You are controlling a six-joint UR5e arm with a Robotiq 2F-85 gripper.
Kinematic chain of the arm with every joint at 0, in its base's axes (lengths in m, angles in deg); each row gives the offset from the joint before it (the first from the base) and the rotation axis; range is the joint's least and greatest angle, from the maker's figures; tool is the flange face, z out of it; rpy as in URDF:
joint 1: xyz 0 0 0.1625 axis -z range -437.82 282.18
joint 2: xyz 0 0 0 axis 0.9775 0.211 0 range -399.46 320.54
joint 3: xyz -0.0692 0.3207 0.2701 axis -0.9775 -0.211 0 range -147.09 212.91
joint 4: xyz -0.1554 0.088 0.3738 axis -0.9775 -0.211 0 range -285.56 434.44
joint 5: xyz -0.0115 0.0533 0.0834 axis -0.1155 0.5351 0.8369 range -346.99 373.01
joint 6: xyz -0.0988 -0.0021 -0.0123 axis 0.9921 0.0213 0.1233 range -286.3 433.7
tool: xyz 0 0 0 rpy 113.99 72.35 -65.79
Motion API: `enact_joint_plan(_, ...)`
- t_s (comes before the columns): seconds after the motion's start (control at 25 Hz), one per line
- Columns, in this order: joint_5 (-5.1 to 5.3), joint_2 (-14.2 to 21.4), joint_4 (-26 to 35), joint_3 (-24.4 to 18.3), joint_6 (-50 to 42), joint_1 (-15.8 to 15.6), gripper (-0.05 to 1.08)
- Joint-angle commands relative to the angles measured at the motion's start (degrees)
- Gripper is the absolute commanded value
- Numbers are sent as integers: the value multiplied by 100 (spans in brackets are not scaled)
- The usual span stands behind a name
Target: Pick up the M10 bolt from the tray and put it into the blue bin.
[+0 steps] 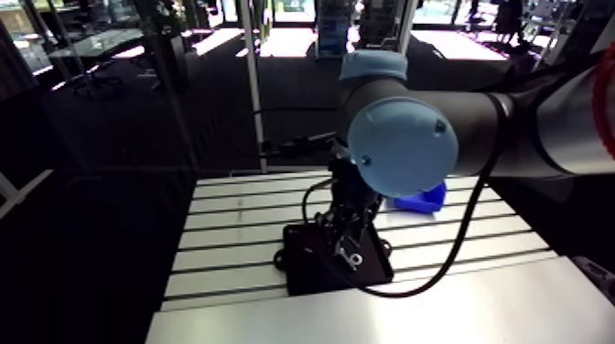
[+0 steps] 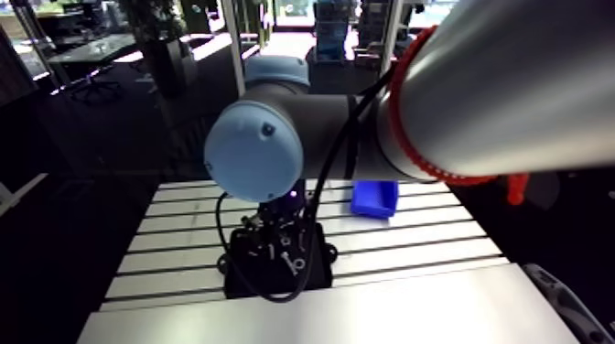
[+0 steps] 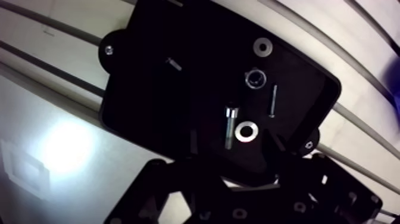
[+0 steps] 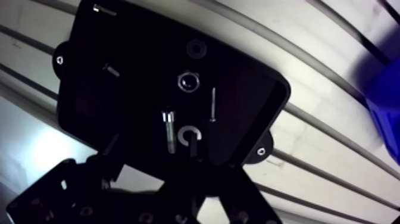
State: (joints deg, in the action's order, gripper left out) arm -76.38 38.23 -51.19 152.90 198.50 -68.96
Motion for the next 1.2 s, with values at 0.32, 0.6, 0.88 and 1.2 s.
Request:
enact_joint_plan(0.32, -91, -207, -239, 65, -29, 2, 38)
enact_joint_plan(0.6, -100, -304, -318, 73, -38, -7, 42)
enact_joint_plan(0.88, -91, -330, -318, 82, -38, -7, 47)
enact_joint_plan(1.2, -91, -357, -318, 100, -38, -7, 54)
